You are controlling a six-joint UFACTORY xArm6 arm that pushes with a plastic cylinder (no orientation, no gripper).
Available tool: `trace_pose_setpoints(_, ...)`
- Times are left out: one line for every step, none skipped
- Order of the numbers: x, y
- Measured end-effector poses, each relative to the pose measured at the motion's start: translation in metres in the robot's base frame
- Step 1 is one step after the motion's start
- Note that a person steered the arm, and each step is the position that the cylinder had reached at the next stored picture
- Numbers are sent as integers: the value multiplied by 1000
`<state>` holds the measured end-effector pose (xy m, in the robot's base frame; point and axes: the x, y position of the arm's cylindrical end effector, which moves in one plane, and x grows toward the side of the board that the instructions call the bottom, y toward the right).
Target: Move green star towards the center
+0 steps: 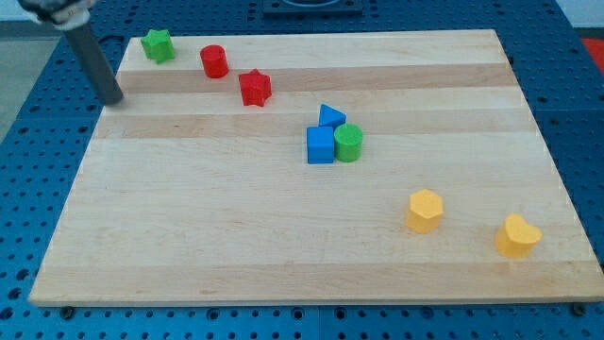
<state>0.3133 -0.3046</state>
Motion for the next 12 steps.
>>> trace_pose_setpoints(-3, -1)
trace_pose_setpoints(-3, -1)
trace_pose_setpoints(-71, 2)
trace_pose_setpoints(-122, 4)
trace_pose_setpoints(-122, 4)
trace_pose_setpoints(-122, 10)
trace_pose_setpoints(-122, 36)
trace_pose_setpoints(-122, 80)
trace_pose_setpoints(-122, 83)
trace_pose_setpoints(-119, 84)
trace_pose_setpoints(-102, 84)
trace_pose_setpoints(-91, 84)
